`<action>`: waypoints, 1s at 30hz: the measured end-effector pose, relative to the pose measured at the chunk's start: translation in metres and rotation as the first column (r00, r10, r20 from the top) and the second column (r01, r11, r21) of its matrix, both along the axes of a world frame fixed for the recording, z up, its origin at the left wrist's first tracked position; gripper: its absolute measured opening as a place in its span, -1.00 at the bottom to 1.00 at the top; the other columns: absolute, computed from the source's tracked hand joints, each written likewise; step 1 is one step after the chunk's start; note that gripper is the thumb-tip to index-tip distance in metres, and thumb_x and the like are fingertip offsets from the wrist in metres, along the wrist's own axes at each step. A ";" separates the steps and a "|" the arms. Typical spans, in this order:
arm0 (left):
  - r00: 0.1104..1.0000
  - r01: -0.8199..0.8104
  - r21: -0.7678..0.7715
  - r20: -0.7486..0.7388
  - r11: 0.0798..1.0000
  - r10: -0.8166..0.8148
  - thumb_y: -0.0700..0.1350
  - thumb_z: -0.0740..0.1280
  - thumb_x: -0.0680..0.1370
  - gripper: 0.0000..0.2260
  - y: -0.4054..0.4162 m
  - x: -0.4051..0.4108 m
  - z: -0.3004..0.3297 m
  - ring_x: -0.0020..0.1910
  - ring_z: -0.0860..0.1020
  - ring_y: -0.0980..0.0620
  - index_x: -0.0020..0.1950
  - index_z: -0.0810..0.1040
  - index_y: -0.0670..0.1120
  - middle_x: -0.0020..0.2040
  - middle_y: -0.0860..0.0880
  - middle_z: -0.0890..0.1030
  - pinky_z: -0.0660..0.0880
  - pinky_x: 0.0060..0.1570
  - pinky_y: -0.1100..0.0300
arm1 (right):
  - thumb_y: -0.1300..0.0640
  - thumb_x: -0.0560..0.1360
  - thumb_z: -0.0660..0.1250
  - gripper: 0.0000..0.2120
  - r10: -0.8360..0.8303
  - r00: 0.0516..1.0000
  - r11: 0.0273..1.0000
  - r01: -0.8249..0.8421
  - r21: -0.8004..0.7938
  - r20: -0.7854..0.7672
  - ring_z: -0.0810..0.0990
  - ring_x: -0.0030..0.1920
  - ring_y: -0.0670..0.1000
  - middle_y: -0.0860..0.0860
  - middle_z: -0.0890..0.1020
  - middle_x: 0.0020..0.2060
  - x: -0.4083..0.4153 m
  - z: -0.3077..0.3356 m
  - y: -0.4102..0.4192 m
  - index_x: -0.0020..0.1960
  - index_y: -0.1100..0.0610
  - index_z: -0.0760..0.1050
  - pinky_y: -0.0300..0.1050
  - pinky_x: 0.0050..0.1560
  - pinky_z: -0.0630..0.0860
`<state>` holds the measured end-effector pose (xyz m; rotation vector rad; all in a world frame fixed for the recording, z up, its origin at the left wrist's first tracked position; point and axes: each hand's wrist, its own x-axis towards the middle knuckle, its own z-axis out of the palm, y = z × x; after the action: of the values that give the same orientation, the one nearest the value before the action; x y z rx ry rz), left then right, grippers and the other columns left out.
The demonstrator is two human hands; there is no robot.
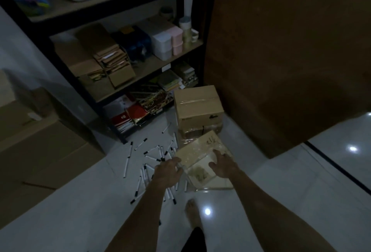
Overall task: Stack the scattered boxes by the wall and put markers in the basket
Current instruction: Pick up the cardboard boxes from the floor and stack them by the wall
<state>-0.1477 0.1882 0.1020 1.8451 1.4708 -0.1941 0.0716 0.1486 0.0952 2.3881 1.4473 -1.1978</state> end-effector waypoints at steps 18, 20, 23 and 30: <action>0.999 -0.023 0.199 -0.020 0.980 0.027 0.00 0.22 0.61 -0.61 0.158 0.104 -0.066 0.30 0.48 -0.11 0.42 0.41 -0.10 0.31 -0.14 0.53 0.40 0.30 0.06 | -0.10 0.61 0.17 -0.43 0.037 0.999 0.998 -0.038 0.044 0.023 0.33 0.41 0.23 0.15 0.32 0.45 0.123 -0.058 0.166 0.57 -0.03 0.12 0.10 0.39 0.30; 0.997 -0.075 0.245 0.008 0.967 0.075 0.03 0.15 0.60 -0.57 0.168 0.111 -0.090 0.26 0.50 -0.12 0.41 0.43 -0.13 0.28 -0.18 0.55 0.42 0.27 0.07 | -0.07 0.62 0.17 -0.45 0.035 0.999 0.998 -0.036 0.051 0.025 0.33 0.40 0.21 0.14 0.32 0.45 0.136 -0.087 0.183 0.56 0.00 0.15 0.07 0.39 0.31; 0.986 -0.164 0.338 0.080 0.927 0.146 0.00 0.19 0.61 -0.56 0.184 0.124 -0.147 0.26 0.51 -0.17 0.44 0.41 -0.17 0.28 -0.23 0.54 0.42 0.27 0.01 | -0.04 0.62 0.18 -0.43 0.003 1.000 0.986 -0.003 0.166 0.003 0.31 0.42 0.20 0.13 0.28 0.48 0.158 -0.144 0.205 0.58 -0.04 0.09 0.09 0.40 0.31; 0.928 -0.345 0.479 0.302 0.807 0.218 -0.08 0.27 0.62 -0.50 0.228 0.152 -0.272 0.38 0.39 -0.17 0.52 0.25 -0.18 0.43 -0.20 0.39 0.35 0.35 -0.08 | -0.05 0.62 0.20 -0.36 -0.106 0.986 0.844 0.157 0.513 -0.128 0.16 0.49 0.20 0.10 0.14 0.54 0.209 -0.264 0.252 0.60 -0.13 -0.04 0.17 0.44 0.22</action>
<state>0.0048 0.4165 -0.1700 1.9356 1.7171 0.6187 0.2808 0.4010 -0.1689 2.8526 1.8687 -1.0570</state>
